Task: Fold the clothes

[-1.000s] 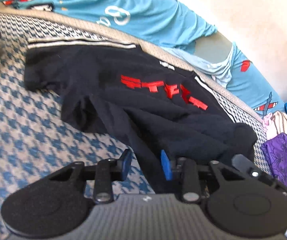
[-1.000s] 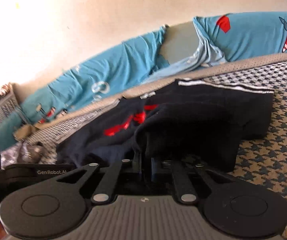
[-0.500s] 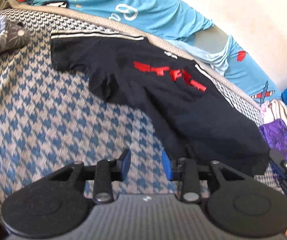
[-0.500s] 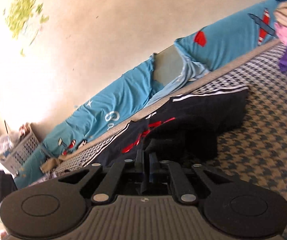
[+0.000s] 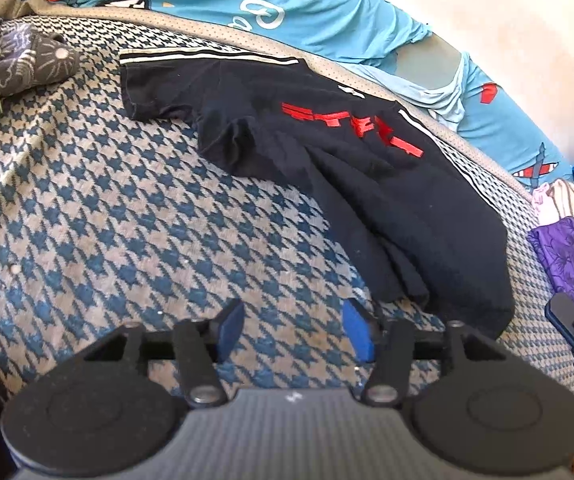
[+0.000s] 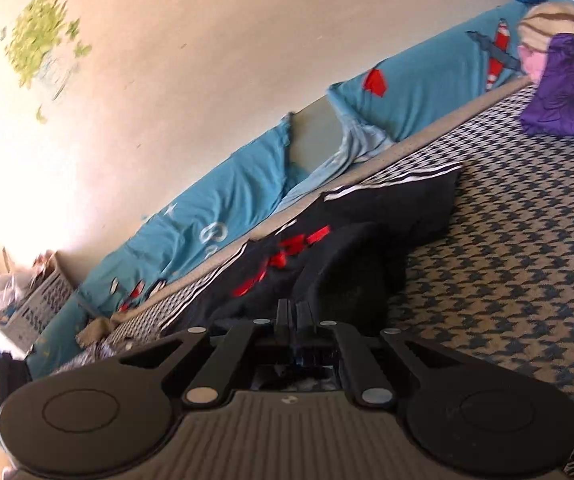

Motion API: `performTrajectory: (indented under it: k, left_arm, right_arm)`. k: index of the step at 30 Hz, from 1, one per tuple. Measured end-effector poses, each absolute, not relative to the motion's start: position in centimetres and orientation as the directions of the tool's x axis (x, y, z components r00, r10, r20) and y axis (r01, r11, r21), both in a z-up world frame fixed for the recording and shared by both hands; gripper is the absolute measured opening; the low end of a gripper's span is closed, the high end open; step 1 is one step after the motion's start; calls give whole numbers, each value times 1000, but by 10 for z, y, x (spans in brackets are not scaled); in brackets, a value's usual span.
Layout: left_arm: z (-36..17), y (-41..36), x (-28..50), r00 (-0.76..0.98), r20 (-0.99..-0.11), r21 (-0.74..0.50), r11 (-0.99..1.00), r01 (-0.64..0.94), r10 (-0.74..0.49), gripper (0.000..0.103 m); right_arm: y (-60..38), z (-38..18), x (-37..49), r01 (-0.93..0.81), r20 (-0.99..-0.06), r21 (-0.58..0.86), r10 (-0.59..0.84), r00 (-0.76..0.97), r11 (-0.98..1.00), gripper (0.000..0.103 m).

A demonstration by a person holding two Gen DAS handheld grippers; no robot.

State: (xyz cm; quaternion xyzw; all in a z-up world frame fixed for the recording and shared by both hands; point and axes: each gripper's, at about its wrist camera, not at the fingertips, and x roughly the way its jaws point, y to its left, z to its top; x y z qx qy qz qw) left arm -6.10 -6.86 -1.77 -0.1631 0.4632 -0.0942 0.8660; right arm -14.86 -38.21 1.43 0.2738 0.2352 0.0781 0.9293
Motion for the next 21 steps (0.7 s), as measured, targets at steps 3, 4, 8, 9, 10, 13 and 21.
performTrajectory:
  k: [3, 4, 8, 9, 10, 13, 21]
  left_arm:
    - [-21, -66, -59, 552, -780, -353, 936, -1, -294, 64]
    - [-22, -65, -58, 552, -782, -349, 937, -5, -289, 66]
    - [-25, -60, -56, 560, -789, -314, 949, -17, -251, 79]
    - [-25, -59, -55, 566, -790, -302, 953, -20, -238, 81]
    - [-25, -57, -55, 570, -790, -290, 957, -22, -226, 83]
    - [-26, -52, -52, 578, -794, -253, 967, -34, -187, 92]
    - [-32, -37, -47, 605, -791, -163, 984, -76, -85, 103]
  right_arm:
    - [-366, 13, -144, -54, -410, 515, 302, 861, 855, 5]
    - [-360, 13, -143, -65, -418, 496, 303, 856, 866, 5]
    - [-335, 11, -136, -107, -448, 407, 301, 842, 907, 6]
    - [-329, 10, -134, -116, -456, 388, 299, 838, 915, 7]
    - [-325, 9, -132, -120, -464, 372, 296, 835, 920, 10]
    - [-313, 5, -125, -127, -484, 329, 283, 828, 936, 17]
    - [-274, -2, -110, -160, -515, 160, 221, 828, 974, 43]
